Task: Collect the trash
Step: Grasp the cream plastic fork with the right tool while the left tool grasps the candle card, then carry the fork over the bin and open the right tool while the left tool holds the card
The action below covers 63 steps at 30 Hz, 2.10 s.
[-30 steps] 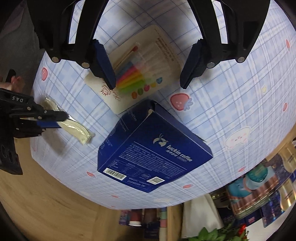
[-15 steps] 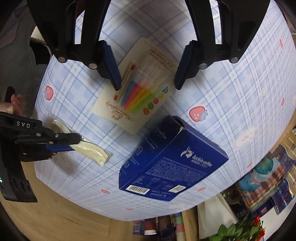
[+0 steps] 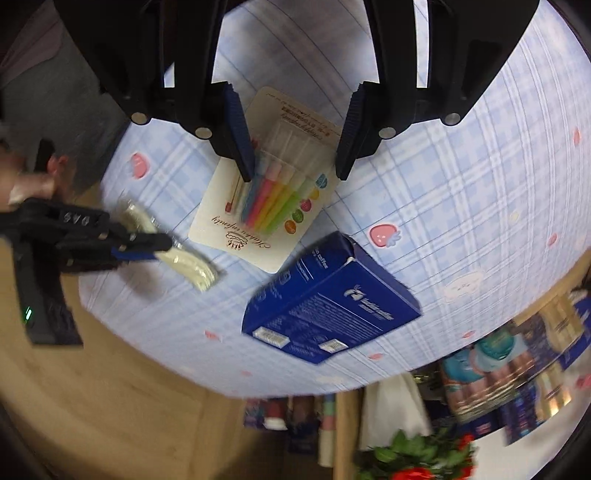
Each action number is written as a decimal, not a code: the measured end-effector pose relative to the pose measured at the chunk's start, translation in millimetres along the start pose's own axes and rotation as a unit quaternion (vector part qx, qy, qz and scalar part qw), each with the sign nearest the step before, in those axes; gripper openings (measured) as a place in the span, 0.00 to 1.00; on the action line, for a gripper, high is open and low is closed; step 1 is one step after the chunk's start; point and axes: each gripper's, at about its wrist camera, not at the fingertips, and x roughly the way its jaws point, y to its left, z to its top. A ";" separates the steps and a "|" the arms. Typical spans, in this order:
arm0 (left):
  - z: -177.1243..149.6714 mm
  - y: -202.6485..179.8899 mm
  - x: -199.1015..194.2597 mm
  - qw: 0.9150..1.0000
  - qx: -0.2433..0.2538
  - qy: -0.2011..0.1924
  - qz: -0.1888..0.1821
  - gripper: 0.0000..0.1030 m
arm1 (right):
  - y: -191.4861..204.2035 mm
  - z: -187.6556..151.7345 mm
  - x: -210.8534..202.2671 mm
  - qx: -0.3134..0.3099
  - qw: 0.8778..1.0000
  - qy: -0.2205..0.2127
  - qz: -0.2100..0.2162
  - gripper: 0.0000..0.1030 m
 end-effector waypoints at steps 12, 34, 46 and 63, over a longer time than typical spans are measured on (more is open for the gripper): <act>-34.8 -17.8 -83.0 0.987 -0.129 -0.096 -0.004 0.43 | 23.5 -20.0 -48.5 -0.004 0.999 -0.028 0.024 0.17; -112.3 -66.9 -202.4 0.963 -0.175 -0.206 -0.004 0.43 | 93.9 -75.1 -115.2 -0.092 0.994 -0.041 0.049 0.17; -147.4 -70.2 -221.7 0.953 -0.201 -0.227 0.005 0.43 | 125.7 -100.6 -118.3 -0.126 0.990 -0.022 0.051 0.17; -153.8 -73.0 -199.9 0.960 -0.201 -0.196 -0.004 0.43 | 115.1 -93.5 -132.3 -0.115 0.991 -0.067 0.023 0.72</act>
